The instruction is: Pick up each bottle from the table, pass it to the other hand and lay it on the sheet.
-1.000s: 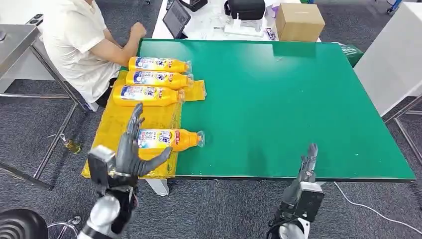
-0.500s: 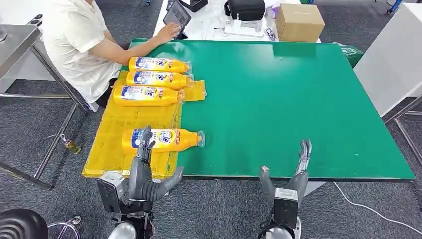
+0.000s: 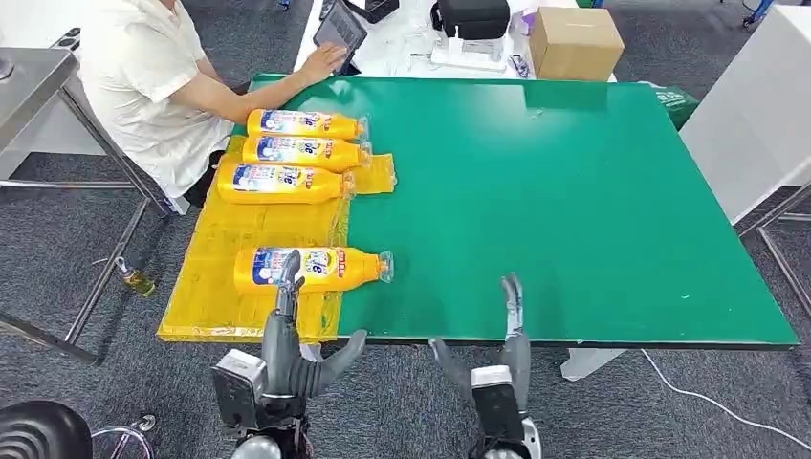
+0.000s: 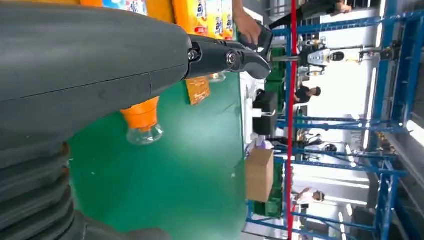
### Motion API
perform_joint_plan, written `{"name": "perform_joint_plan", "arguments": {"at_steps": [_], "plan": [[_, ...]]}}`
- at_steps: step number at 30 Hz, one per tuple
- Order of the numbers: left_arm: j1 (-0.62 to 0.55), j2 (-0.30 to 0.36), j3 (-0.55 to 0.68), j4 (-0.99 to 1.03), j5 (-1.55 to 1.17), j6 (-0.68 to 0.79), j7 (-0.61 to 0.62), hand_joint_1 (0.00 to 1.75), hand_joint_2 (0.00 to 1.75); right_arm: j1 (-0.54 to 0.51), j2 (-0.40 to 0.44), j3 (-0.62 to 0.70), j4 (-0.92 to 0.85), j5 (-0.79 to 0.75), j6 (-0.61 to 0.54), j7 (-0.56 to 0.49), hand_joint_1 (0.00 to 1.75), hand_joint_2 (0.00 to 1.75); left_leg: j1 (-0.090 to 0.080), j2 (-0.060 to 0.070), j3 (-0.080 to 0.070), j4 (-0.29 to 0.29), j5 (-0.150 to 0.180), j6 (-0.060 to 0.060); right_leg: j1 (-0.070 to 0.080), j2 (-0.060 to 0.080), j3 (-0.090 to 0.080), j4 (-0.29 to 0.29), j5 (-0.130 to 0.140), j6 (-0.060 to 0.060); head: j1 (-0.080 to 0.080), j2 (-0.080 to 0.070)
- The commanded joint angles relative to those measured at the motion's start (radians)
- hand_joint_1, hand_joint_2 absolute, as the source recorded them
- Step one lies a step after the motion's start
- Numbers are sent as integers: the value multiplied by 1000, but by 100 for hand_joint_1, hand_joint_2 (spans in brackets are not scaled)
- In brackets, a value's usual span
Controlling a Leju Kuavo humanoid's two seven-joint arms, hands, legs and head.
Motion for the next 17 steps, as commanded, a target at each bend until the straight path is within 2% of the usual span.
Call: {"name": "perform_joint_plan", "arguments": {"at_steps": [1, 4, 8, 16, 17], "plan": [[-10, 3, -16, 103, -32, 21, -12, 0, 175, -28, -70, 109, 71, -45, 57, 27, 0, 175, 0, 1, 4, -1, -1, 1, 1, 0, 4, -2, 0, -2, 0, 0], [-15, 7, -24, 133, -34, 28, -8, 0, 175, -29, -64, 134, 101, -59, 55, 27, 0, 175, 0, 2, 8, -3, -2, 1, 1, 0, 8, -3, -2, -3, 0, 0], [-12, 8, -25, 134, -34, 28, -8, 0, 175, -26, -61, 136, 102, -60, 54, 26, 0, 175, 0, 1, 6, -2, -1, 1, 1, 0, 6, -2, -1, -3, 0, 0], [-11, 35, -58, 136, -88, 55, 3, 0, 175, -25, -58, 173, 72, -85, -38, -21, 0, 175, 0, 1, 4, -1, -1, 1, 1, 0, 4, -2, -1, -2, 0, 0], [-11, 35, -58, 136, -88, 55, 3, 0, 175, -25, -58, 173, 72, -85, -38, -21, 0, 175, 1, 2, 8, -2, -3, 1, 1, 0, 8, -2, -2, -4, 0, 0]]}}
